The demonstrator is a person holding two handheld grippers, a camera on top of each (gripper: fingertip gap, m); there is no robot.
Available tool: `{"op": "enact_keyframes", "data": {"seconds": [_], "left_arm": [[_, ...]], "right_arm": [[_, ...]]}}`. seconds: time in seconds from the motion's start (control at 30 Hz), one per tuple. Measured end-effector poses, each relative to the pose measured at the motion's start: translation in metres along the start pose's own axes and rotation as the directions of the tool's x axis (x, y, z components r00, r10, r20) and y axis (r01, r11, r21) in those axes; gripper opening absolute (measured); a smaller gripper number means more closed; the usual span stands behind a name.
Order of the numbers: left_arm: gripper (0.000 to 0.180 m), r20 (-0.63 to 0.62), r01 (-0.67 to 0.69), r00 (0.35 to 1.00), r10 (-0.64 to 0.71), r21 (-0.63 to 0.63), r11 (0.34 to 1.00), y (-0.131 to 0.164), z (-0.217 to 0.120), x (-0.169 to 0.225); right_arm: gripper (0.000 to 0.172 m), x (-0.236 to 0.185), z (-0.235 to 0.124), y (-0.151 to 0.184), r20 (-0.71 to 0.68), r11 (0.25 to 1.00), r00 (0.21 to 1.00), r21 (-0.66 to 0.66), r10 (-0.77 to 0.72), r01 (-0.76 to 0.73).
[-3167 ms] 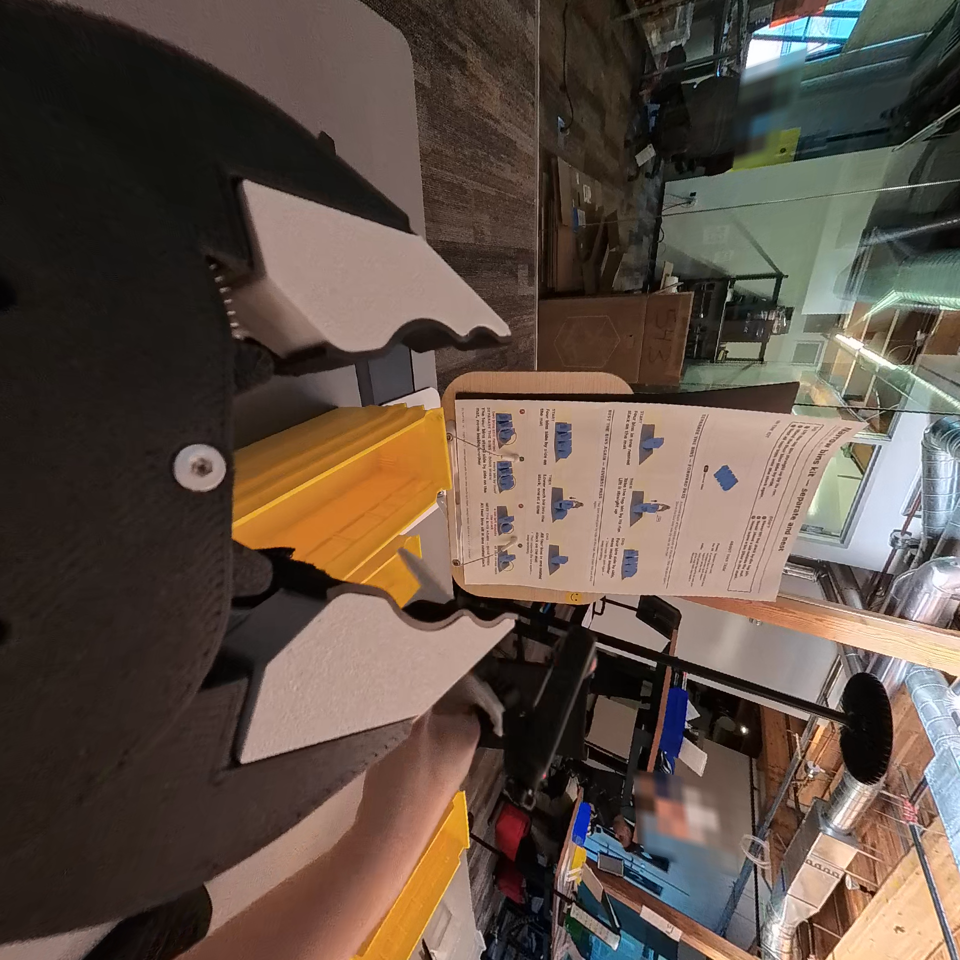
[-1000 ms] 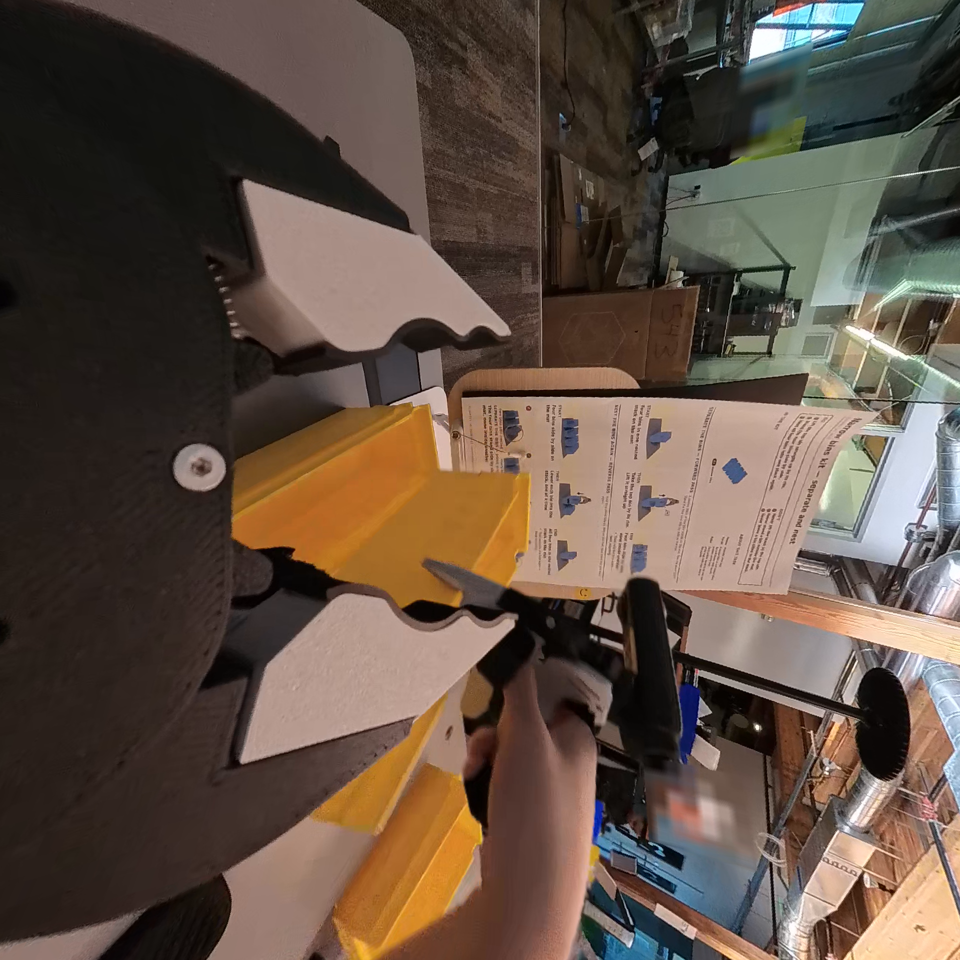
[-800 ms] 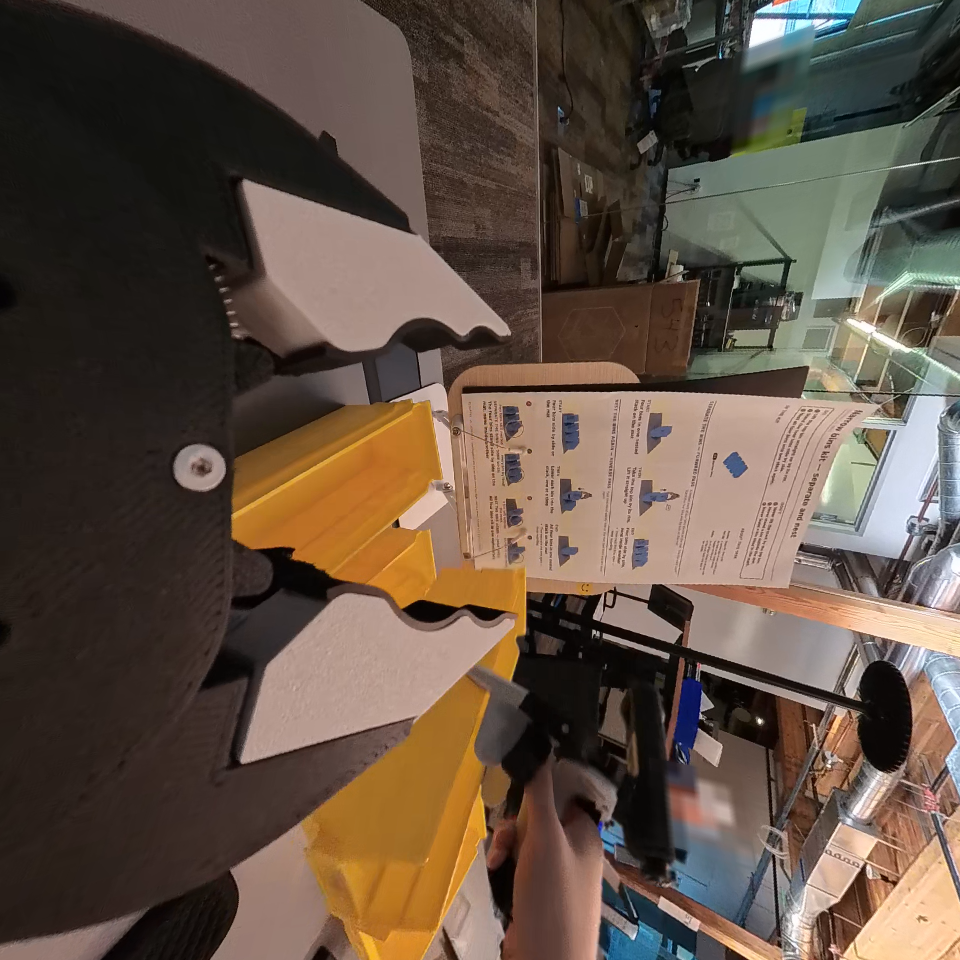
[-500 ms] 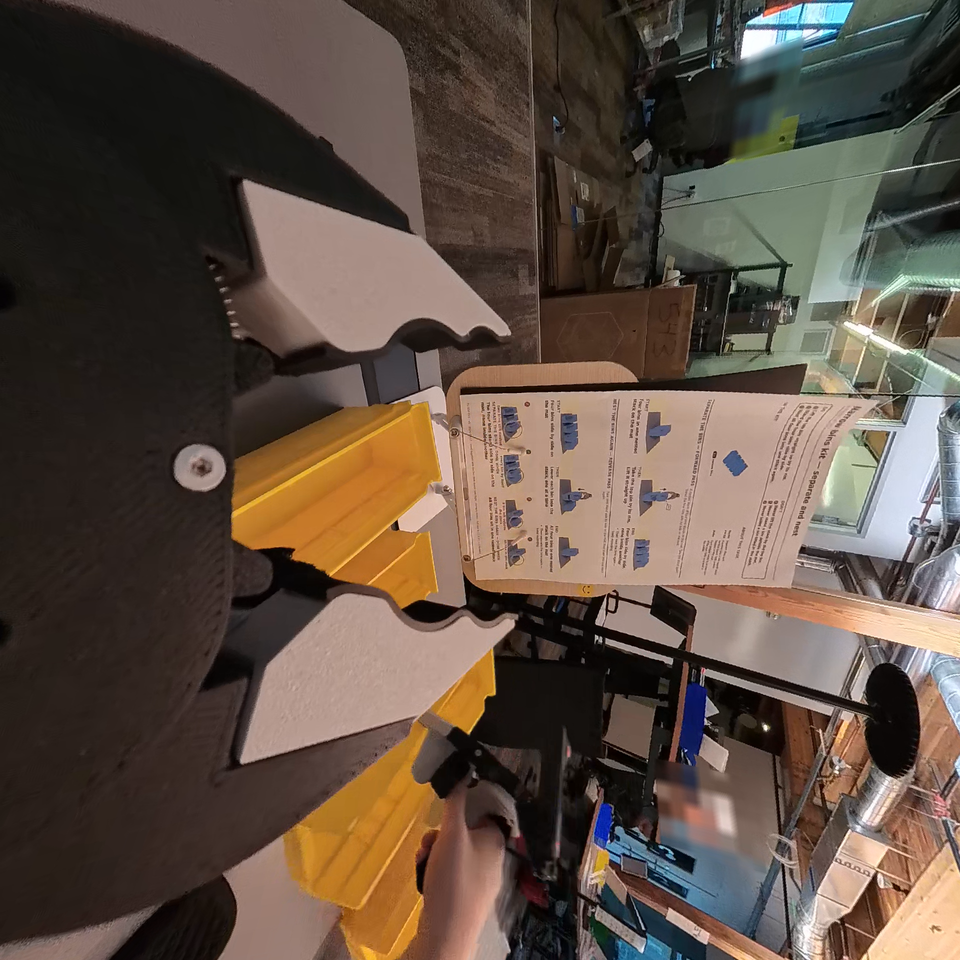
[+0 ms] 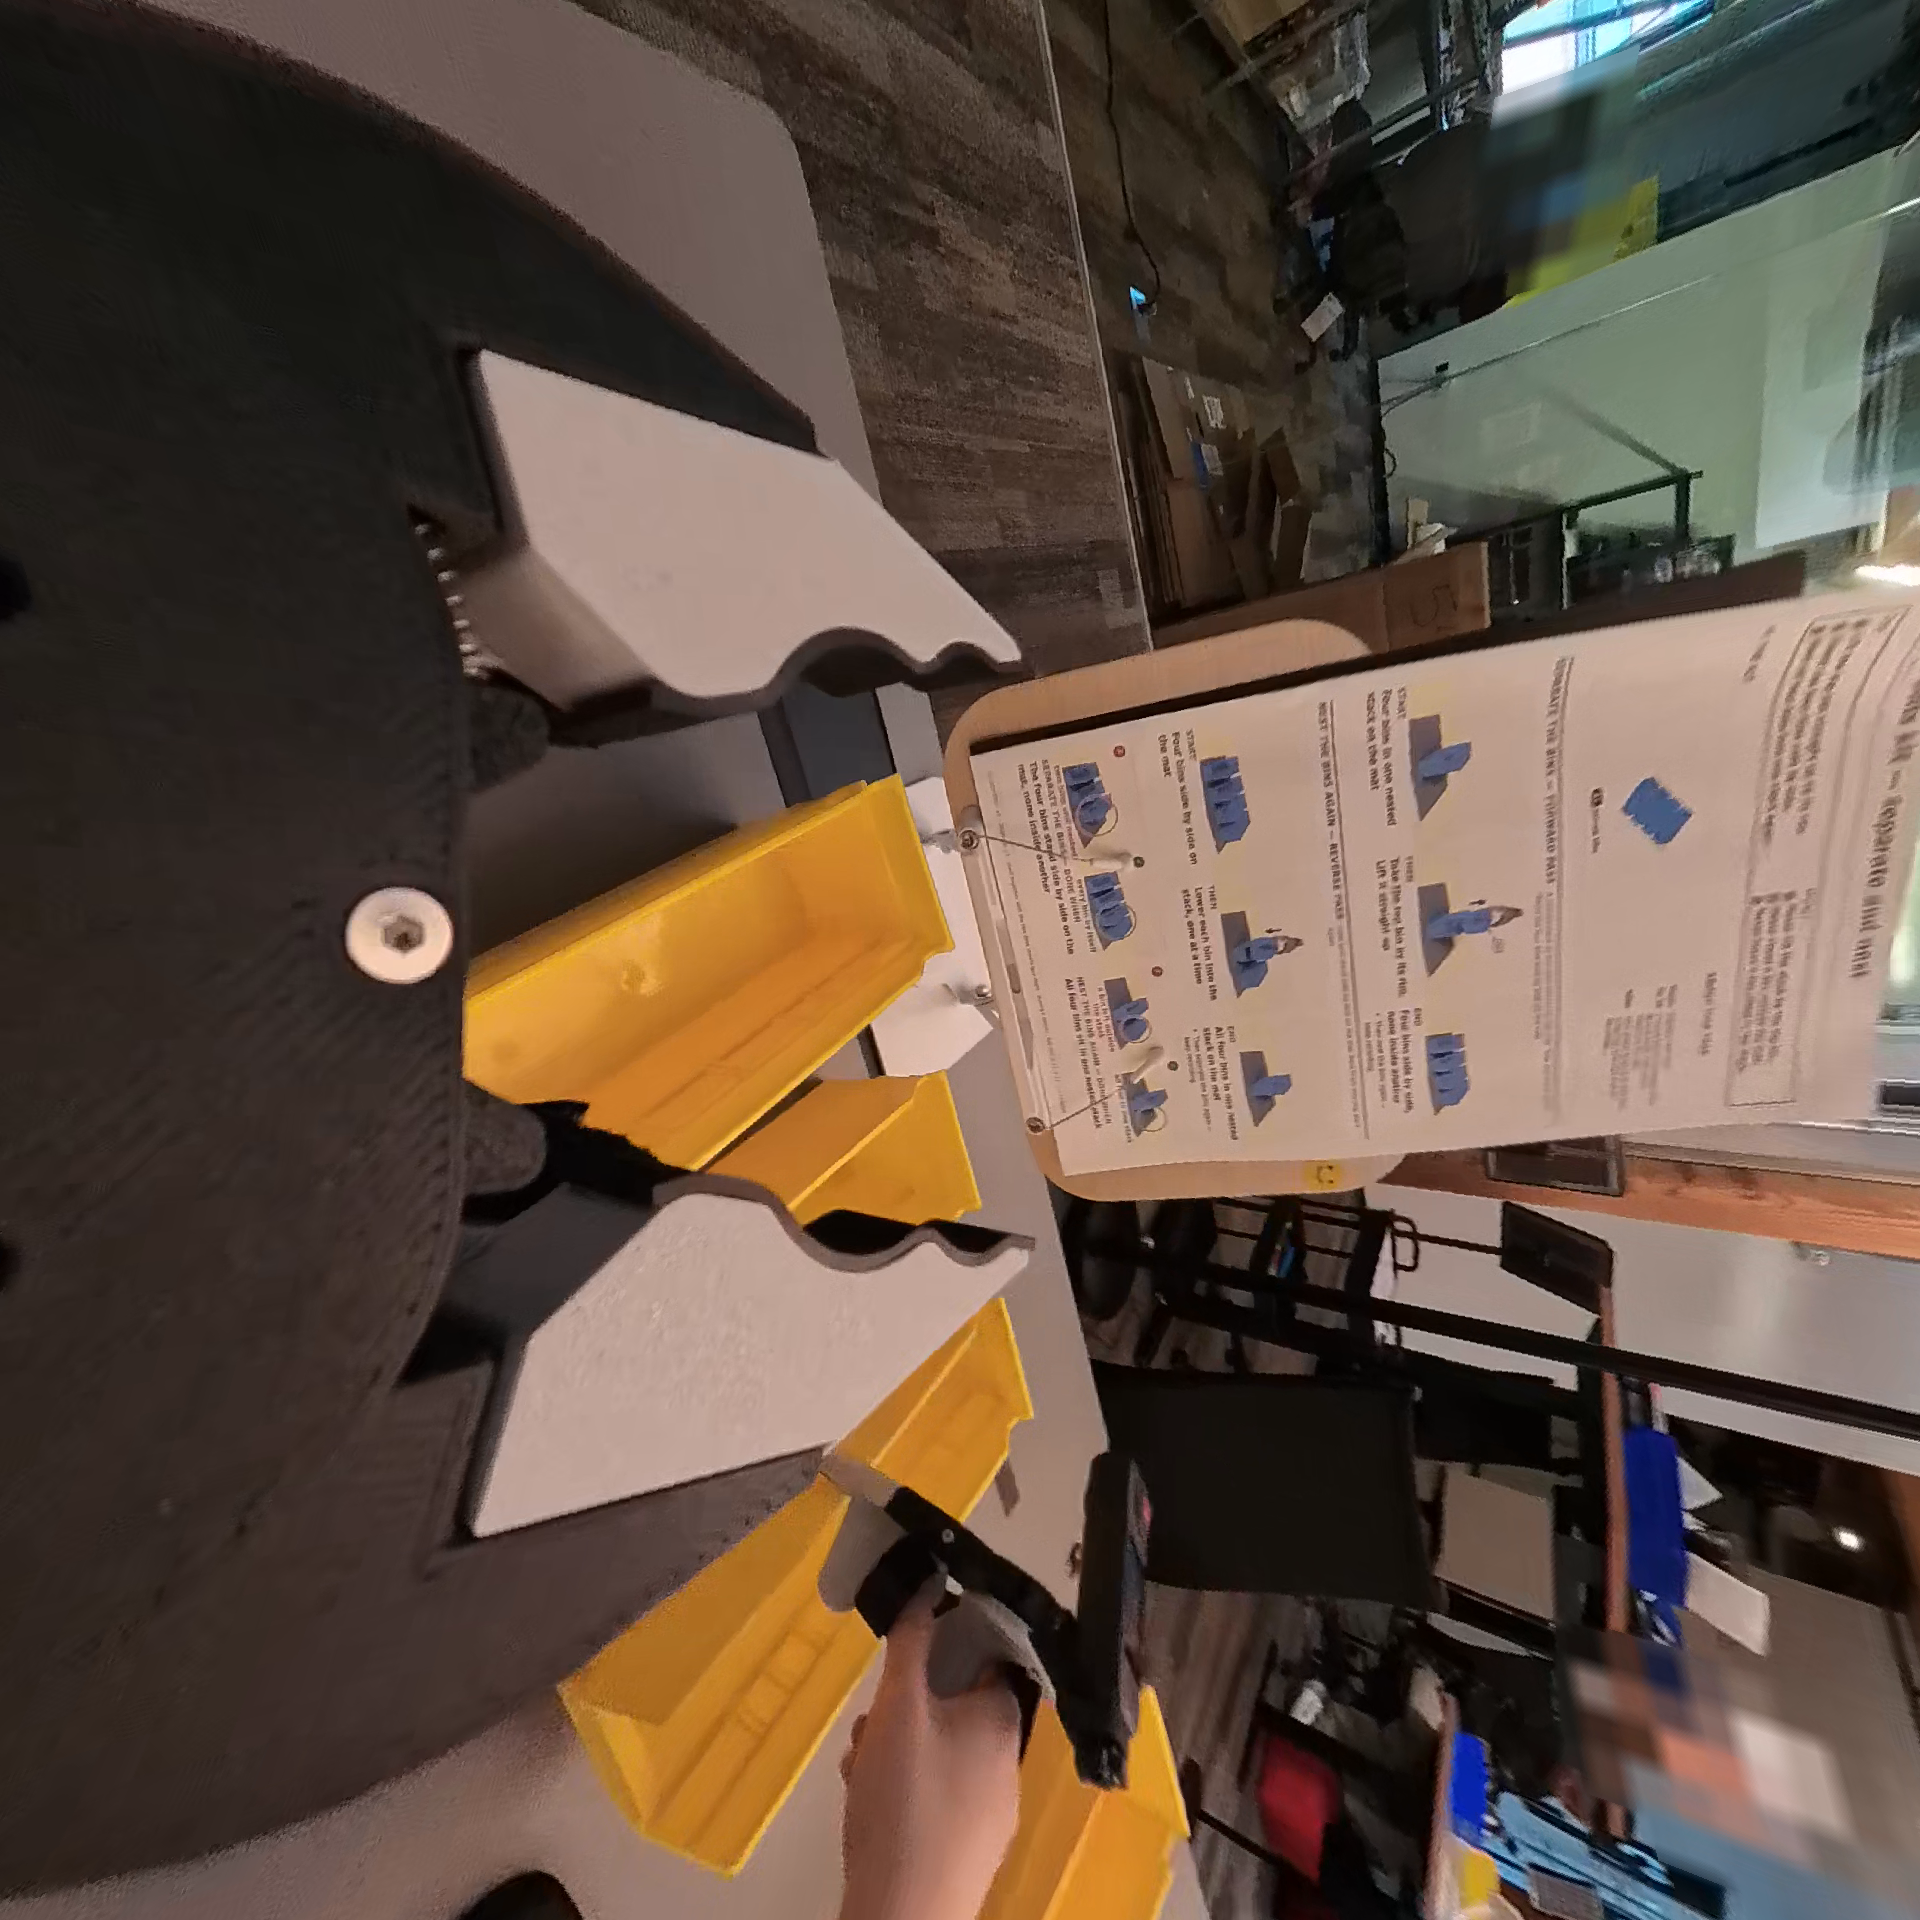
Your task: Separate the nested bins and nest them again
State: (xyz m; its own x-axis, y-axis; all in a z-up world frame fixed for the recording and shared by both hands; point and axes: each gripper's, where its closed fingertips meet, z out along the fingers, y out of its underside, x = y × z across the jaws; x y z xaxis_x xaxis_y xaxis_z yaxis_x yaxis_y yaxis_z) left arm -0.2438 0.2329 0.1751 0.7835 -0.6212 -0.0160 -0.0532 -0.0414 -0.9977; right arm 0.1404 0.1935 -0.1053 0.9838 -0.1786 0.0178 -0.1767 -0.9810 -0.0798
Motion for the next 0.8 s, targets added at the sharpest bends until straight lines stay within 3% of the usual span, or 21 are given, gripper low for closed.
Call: {"op": "enact_keyframes", "data": {"seconds": [0.17, 0.3, 0.37, 0.43, 0.47, 0.53, 0.6, 0.63, 0.73, 0.77, 0.8], "left_arm": [[0.111, 0.085, -0.072, 0.993, 0.078, -0.067, 0.995, 0.012, 0.021, -0.001], [0.114, 0.127, -0.102, 0.985, 0.114, -0.095, 0.990, 0.017, 0.027, -0.001], [0.115, 0.144, -0.118, 0.980, 0.135, -0.119, 0.986, 0.020, 0.030, -0.001], [0.115, 0.155, -0.119, 0.978, 0.142, -0.151, 0.981, 0.027, 0.033, -0.001], [0.114, 0.150, -0.107, 0.980, 0.134, -0.173, 0.979, 0.033, 0.035, 0.000], [0.108, 0.113, -0.047, 0.991, 0.076, -0.240, 0.970, 0.052, 0.042, 0.007], [0.104, 0.031, 0.006, 1.000, 0.005, -0.329, 0.944, 0.076, 0.050, 0.023], [0.103, -0.011, 0.014, 1.000, -0.019, -0.357, 0.934, 0.084, 0.054, 0.032], [0.104, -0.024, 0.011, 0.999, -0.024, -0.443, 0.897, 0.106, 0.064, 0.036], [0.107, -0.020, -0.008, 1.000, -0.002, -0.481, 0.877, 0.111, 0.066, 0.034], [0.106, -0.028, -0.028, 0.999, 0.016, -0.519, 0.854, 0.117, 0.068, 0.035]], "right_arm": [[0.129, 0.001, -0.005, 0.005, 0.009, 0.997, 0.999, 0.051, -0.054, 0.053], [0.124, 0.006, -0.041, -0.006, -0.023, 0.962, 0.993, 0.246, -0.116, 0.118], [0.120, 0.002, -0.071, -0.015, -0.009, 0.908, 0.986, 0.389, -0.165, 0.155], [0.116, -0.006, -0.120, -0.029, -0.004, 0.772, 0.973, 0.608, -0.230, 0.184], [0.116, -0.010, -0.152, -0.037, -0.022, 0.655, 0.965, 0.730, -0.263, 0.195], [0.116, -0.008, -0.216, -0.039, -0.088, 0.369, 0.959, 0.910, -0.270, 0.187], [0.115, -0.007, -0.268, -0.030, -0.135, 0.066, 0.950, 0.985, -0.281, 0.159], [0.114, -0.009, -0.285, -0.027, -0.148, -0.031, 0.940, 0.989, -0.308, 0.145], [0.115, -0.006, -0.271, -0.027, -0.103, 0.037, 0.920, 0.991, -0.379, 0.126], [0.115, -0.006, -0.259, -0.026, -0.084, 0.042, 0.910, 0.993, -0.407, 0.111], [0.111, -0.003, -0.253, -0.027, -0.073, 0.002, 0.904, 0.997, -0.421, 0.081]]}}
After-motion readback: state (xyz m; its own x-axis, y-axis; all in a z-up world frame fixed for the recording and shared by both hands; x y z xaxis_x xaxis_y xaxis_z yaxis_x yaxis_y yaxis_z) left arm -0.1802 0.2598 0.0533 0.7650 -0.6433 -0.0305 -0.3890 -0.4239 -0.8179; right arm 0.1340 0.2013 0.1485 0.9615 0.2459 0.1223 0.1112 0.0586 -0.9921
